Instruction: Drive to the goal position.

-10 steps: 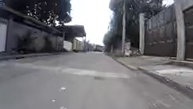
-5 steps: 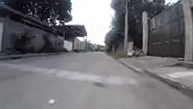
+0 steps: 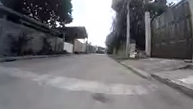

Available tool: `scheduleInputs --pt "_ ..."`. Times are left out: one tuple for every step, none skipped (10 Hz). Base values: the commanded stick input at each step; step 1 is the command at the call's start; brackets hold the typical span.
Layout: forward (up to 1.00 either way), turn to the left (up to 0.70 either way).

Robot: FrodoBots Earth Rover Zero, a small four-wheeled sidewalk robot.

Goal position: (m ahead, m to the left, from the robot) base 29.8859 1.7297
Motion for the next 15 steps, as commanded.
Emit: scheduleInputs --pt "0.85 0.00" --pt "0.85 0.00" --pt "0.85 0.00" --pt "0.85 0.00" --pt "0.85 0.00" --pt "0.85 0.00" --pt "0.85 0.00" --pt "0.85 0.00" --pt "0.85 0.00" --pt "0.85 0.00" --pt "0.85 0.00" --pt "0.85 0.00" --pt "0.85 0.00" --pt "0.85 0.00" --pt "0.85 0.00"
